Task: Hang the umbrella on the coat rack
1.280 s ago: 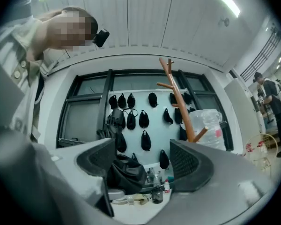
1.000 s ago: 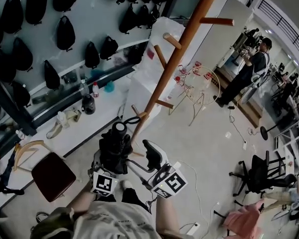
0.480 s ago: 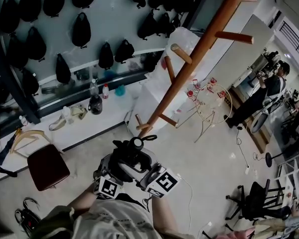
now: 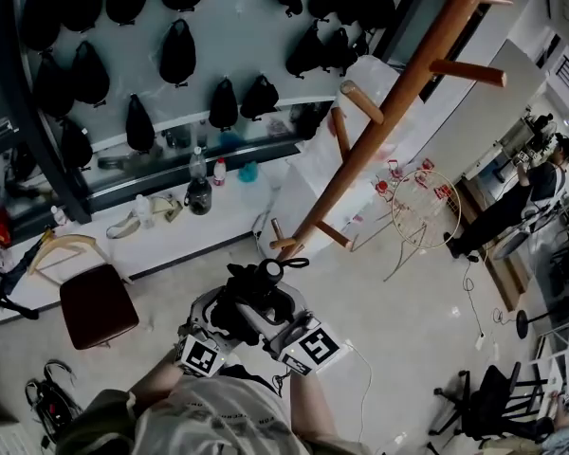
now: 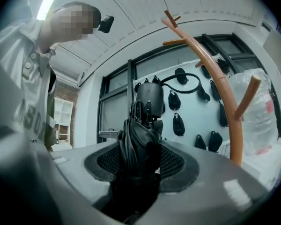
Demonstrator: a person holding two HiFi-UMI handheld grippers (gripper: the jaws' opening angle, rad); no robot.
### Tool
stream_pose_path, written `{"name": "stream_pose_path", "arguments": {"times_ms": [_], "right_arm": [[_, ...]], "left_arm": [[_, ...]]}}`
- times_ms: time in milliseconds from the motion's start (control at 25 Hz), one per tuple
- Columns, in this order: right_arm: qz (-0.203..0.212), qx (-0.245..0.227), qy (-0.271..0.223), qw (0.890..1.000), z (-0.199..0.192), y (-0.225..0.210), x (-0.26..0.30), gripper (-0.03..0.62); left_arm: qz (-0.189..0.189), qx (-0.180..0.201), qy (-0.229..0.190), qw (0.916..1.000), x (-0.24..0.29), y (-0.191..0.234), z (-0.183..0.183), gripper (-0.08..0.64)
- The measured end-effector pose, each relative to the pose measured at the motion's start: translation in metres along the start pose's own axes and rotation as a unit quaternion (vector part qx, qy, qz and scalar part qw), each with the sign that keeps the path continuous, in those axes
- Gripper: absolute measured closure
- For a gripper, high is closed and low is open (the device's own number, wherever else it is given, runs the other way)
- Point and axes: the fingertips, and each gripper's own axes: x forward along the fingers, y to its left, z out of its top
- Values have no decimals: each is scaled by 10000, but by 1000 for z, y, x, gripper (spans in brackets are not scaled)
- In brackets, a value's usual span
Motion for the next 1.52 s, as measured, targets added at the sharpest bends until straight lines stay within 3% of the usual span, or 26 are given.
{"name": "stream_pose_path", "arguments": {"times_ms": [280,760,1000,1520], "right_arm": [[-193,-204,356,9990,-35,-22,10,379],[-536,-453,998,9925,-118,-70,31,379],[-782,-390,1061,9905,-135,-87,31,379],[-1164,-245,1093,9869,-155,-122,27,379]], "left_arm": [[551,-269,574,9965,-43,17,-61,97],[901,-285,518,9942,-42,51,-102,97],[868,-223,441,9950,-34,59,-106,98],[816,72,21,9966,-3,73,-78,98]]}}
